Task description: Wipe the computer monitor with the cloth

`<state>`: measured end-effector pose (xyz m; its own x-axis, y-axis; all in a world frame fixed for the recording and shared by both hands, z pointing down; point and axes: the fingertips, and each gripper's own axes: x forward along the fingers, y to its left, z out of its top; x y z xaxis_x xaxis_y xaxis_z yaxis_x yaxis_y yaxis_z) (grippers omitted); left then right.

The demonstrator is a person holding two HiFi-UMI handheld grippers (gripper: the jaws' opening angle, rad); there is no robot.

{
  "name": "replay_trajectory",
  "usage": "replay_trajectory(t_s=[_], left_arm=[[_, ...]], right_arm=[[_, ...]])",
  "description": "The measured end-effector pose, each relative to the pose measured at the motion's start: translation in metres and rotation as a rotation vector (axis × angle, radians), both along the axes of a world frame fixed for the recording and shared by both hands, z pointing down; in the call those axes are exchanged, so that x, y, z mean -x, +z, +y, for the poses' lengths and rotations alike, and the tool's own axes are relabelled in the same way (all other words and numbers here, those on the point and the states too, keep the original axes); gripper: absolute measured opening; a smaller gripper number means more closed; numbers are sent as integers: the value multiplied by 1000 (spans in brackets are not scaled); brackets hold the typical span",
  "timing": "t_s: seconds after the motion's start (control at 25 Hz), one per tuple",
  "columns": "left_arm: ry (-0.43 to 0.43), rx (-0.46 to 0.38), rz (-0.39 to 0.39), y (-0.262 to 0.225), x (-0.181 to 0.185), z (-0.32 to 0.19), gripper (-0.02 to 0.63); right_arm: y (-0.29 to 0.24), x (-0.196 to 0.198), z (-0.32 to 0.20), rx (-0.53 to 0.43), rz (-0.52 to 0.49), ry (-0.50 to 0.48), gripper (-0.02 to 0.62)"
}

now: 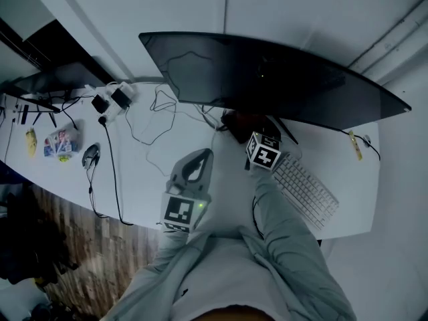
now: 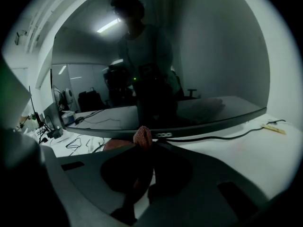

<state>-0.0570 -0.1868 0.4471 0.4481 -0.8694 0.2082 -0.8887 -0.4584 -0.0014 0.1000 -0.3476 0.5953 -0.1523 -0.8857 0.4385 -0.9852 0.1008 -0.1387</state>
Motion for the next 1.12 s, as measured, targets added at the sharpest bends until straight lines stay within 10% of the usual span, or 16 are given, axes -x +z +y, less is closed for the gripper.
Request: replay_trajectory(t_s=[1.12], left_arm=[[159, 5, 4, 8, -235, 2, 21]], right_arm=[[-5, -311, 21, -6, 5, 184, 41]])
